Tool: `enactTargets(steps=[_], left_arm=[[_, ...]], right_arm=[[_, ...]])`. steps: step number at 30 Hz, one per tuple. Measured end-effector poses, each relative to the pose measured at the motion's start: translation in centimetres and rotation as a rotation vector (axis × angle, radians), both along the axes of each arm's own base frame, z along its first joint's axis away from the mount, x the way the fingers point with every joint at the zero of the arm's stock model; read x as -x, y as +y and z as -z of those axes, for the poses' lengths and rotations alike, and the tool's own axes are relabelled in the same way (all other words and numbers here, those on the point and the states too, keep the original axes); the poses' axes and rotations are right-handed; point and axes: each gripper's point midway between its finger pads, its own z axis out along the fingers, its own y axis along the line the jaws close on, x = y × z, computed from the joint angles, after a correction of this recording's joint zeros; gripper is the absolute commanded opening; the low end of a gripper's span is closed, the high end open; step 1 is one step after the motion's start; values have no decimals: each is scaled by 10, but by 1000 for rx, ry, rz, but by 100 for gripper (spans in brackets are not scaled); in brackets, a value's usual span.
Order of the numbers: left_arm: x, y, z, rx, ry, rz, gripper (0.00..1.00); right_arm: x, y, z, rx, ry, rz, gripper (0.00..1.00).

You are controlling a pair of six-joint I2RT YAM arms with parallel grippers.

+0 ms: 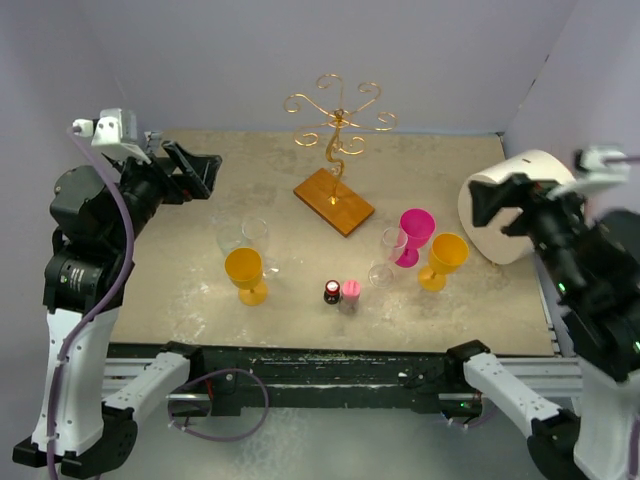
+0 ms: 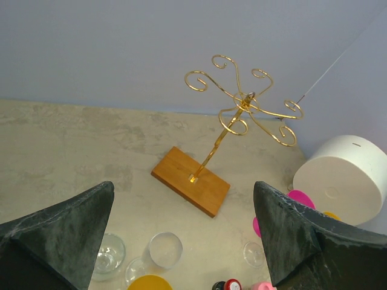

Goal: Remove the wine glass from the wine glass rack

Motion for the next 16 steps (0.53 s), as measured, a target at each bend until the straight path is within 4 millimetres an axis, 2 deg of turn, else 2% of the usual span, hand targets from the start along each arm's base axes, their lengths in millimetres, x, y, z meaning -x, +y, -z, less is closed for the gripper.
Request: enactTargets(steps=[4, 7, 10, 16], left_arm=[[13, 3, -8, -6, -35, -1, 99], [21, 7, -16, -7, -67, -9, 99], [30, 10, -26, -5, -104, -19, 99], [39, 14, -36, -6, -150, -30, 99]], right_arm=[[60, -28, -59, -69, -235, 52, 100], [89, -40, -85, -107, -342, 66, 100], [93, -44, -86, -112, -354, 79, 100], [75, -38, -66, -85, -278, 79, 100]])
